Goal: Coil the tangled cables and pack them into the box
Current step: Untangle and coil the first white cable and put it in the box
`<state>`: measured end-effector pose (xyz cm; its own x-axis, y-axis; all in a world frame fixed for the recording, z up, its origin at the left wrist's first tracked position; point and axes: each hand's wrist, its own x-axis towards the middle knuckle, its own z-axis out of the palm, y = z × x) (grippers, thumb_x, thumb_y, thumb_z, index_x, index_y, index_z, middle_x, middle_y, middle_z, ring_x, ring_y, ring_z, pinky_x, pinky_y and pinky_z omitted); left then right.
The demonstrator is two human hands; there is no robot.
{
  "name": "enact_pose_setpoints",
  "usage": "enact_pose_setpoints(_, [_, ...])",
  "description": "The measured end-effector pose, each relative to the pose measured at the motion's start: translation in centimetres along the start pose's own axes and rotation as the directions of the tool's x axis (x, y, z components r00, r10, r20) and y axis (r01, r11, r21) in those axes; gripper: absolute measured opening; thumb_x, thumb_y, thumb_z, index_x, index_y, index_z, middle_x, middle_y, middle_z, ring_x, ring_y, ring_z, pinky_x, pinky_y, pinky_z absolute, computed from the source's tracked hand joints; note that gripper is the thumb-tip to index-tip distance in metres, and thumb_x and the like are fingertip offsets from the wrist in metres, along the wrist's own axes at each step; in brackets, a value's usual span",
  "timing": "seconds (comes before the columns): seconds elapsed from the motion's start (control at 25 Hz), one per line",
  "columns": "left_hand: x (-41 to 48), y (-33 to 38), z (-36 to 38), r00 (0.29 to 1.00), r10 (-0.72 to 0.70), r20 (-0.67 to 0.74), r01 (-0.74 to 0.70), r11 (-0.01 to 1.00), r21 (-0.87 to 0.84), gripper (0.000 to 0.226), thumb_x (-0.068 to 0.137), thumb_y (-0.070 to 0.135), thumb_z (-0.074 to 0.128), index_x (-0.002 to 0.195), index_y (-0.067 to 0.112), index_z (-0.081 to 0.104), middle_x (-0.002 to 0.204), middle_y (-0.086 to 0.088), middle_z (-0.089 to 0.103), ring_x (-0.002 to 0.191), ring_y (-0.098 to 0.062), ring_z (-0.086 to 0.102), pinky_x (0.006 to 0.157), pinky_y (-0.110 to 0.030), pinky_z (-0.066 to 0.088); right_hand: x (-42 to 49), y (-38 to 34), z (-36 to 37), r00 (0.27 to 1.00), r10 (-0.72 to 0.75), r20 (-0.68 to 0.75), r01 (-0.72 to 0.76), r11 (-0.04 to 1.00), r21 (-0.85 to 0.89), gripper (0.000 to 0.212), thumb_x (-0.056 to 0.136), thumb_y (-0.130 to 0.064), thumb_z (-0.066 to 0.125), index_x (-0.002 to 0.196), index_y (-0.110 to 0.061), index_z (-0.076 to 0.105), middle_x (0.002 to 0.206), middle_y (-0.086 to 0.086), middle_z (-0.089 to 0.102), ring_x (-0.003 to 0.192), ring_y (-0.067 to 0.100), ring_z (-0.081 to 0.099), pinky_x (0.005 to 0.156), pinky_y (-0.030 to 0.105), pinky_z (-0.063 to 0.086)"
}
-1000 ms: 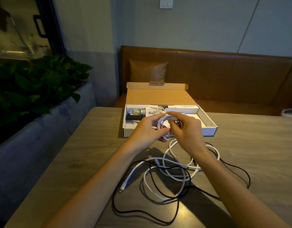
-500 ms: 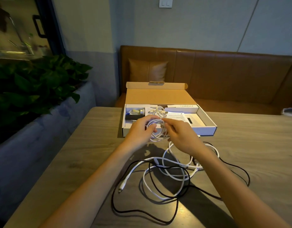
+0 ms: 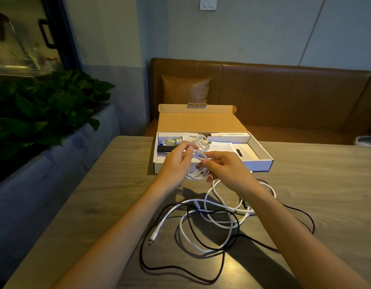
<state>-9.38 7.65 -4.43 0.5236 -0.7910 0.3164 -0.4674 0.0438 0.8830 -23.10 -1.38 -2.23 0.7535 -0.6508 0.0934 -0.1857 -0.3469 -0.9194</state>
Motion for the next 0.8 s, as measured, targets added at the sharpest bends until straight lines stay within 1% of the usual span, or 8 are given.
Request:
enact_pose_setpoints(0.04, [0.0,-0.1,0.0,0.999,-0.039,-0.001,0.039,0.997,-0.063,0.023,0.107,0.030,0.041,0.121,0.025,0.058,0.090,0.004,0.060,0.076,-0.009,0.059,0.060,-0.014,0.050,0.1,0.1,0.1,0.999,-0.009,-0.052,0.009,1.000,-0.001,0.028,0.101,-0.020,0.058,0.125,-0.013,0.070,0.091,-0.004,0.076,0.076,0.009,0.073,0.061,0.019,0.057])
enact_pose_setpoints(0.12, [0.1,-0.2,0.3,0.997,-0.077,-0.009,0.075,0.988,-0.135,0.021,0.106,0.029,0.046,0.122,0.026,0.059,0.077,0.003,0.060,0.064,-0.005,0.056,0.052,-0.012,0.043,0.0,0.4,0.2,0.988,-0.047,-0.150,0.038,0.997,-0.061,0.028,0.100,-0.021,0.060,0.124,-0.014,0.071,0.090,-0.007,0.076,0.073,0.008,0.072,0.060,0.018,0.058])
enact_pose_setpoints(0.28, [-0.1,-0.2,0.9,0.995,-0.050,-0.089,0.041,0.994,-0.102,0.017,0.104,0.028,0.051,0.117,0.025,0.061,0.074,0.005,0.064,0.060,-0.002,0.059,0.057,-0.017,0.049,-0.5,0.6,1.0,0.956,-0.212,-0.205,0.124,0.920,-0.371,0.036,0.098,-0.030,0.062,0.133,-0.022,0.057,0.099,-0.006,0.075,0.069,0.006,0.068,0.067,0.013,0.054])
enact_pose_setpoints(0.36, [-0.2,-0.1,1.0,0.989,-0.047,-0.139,0.036,0.996,-0.085,0.012,0.103,0.027,0.053,0.114,0.030,0.059,0.083,0.006,0.068,0.065,-0.008,0.063,0.059,-0.021,0.054,-0.6,0.4,1.1,0.952,-0.242,-0.189,0.131,0.877,-0.462,0.032,0.097,-0.032,0.063,0.125,-0.025,0.050,0.099,-0.011,0.068,0.070,0.003,0.062,0.068,0.011,0.048])
enact_pose_setpoints(0.44, [-0.3,0.0,1.0,0.989,-0.029,-0.148,0.023,0.999,-0.044,0.010,0.103,0.027,0.053,0.111,0.030,0.059,0.083,0.005,0.069,0.068,-0.013,0.066,0.062,-0.026,0.058,-0.6,0.4,1.0,0.952,-0.261,-0.163,0.141,0.840,-0.523,0.025,0.096,-0.031,0.064,0.117,-0.022,0.053,0.104,-0.006,0.070,0.077,0.007,0.062,0.073,0.019,0.053])
enact_pose_setpoints(0.56, [-0.5,0.2,1.1,0.996,0.031,-0.088,-0.031,1.000,0.001,0.016,0.105,0.028,0.049,0.112,0.023,0.062,0.076,0.004,0.067,0.072,-0.008,0.066,0.068,-0.021,0.056,-0.6,0.6,0.8,0.942,-0.271,-0.198,0.139,0.851,-0.506,0.017,0.094,-0.029,0.069,0.105,-0.020,0.060,0.099,-0.001,0.071,0.077,0.009,0.065,0.076,0.022,0.057])
enact_pose_setpoints(0.68, [-0.5,-0.1,0.8,0.986,0.160,-0.038,-0.154,0.978,0.143,0.023,0.105,0.030,0.048,0.112,0.019,0.067,0.083,0.004,0.068,0.081,-0.010,0.067,0.072,-0.023,0.056,-0.5,0.9,0.7,0.947,-0.252,-0.199,0.125,0.860,-0.494,0.018,0.091,-0.036,0.071,0.096,-0.022,0.062,0.090,-0.008,0.067,0.071,0.005,0.064,0.070,0.017,0.055])
enact_pose_setpoints(0.8, [-0.4,-0.5,0.5,0.970,0.242,0.024,-0.239,0.929,0.281,0.024,0.105,0.028,0.049,0.115,0.018,0.069,0.092,0.002,0.071,0.086,-0.010,0.067,0.074,-0.028,0.056,-0.3,1.0,0.8,0.956,-0.204,-0.213,0.096,0.897,-0.431,0.019,0.089,-0.039,0.071,0.086,-0.022,0.064,0.085,-0.009,0.067,0.074,0.007,0.065,0.071,0.026,0.059])
